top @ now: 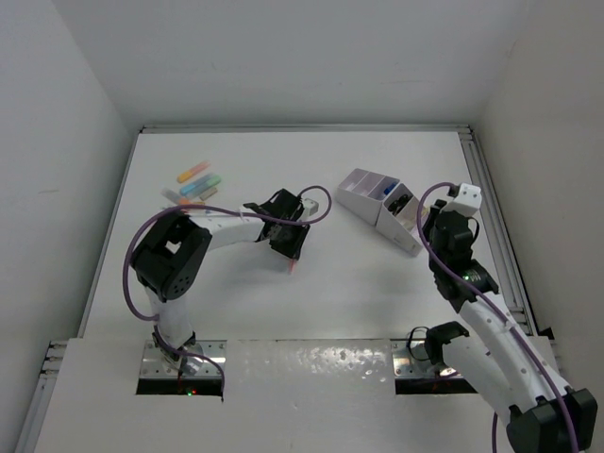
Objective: Sort the stationery into containers
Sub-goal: Pick up the pen from the center of the board.
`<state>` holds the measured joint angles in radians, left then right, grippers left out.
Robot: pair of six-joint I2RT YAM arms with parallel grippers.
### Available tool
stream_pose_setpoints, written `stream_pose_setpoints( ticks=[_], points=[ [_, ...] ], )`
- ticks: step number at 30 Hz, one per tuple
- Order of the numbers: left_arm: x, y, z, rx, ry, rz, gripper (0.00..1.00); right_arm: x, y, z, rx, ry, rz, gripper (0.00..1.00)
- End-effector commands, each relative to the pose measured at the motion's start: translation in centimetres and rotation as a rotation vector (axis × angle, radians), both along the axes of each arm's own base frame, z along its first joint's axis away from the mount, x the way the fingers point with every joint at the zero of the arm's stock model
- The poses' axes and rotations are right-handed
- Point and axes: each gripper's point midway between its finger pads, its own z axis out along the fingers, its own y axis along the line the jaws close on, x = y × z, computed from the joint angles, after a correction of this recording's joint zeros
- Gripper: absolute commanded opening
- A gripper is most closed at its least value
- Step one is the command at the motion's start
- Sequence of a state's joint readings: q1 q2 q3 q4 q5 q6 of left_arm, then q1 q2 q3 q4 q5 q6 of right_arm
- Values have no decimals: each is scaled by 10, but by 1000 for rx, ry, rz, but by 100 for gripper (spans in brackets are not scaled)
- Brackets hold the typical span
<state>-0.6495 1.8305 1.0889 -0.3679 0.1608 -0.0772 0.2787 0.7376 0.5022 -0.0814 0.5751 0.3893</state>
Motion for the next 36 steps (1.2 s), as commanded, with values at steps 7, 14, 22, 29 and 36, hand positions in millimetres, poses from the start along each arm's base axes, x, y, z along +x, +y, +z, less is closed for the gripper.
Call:
stream_pose_setpoints(
  ticks=[7, 14, 22, 29, 36],
  points=[
    [7, -12, -3, -31, -23, 7, 27, -3, -9, 15, -48, -37, -28, 25],
    [9, -20, -3, -57, -23, -13, 0, -2, -9, 23, -94, -5, -5, 25],
    [49, -37, 78, -169, -136, -58, 0, 15, 40, 34, -8, 89, 219, 32],
    [92, 48, 178, -161, -300, 99, 0, 44, 123, 38, 88, 126, 385, 32],
    [60, 190, 165, -38, -340, 456, 0, 55, 247, -12, 141, 354, 584, 43]
  ],
)
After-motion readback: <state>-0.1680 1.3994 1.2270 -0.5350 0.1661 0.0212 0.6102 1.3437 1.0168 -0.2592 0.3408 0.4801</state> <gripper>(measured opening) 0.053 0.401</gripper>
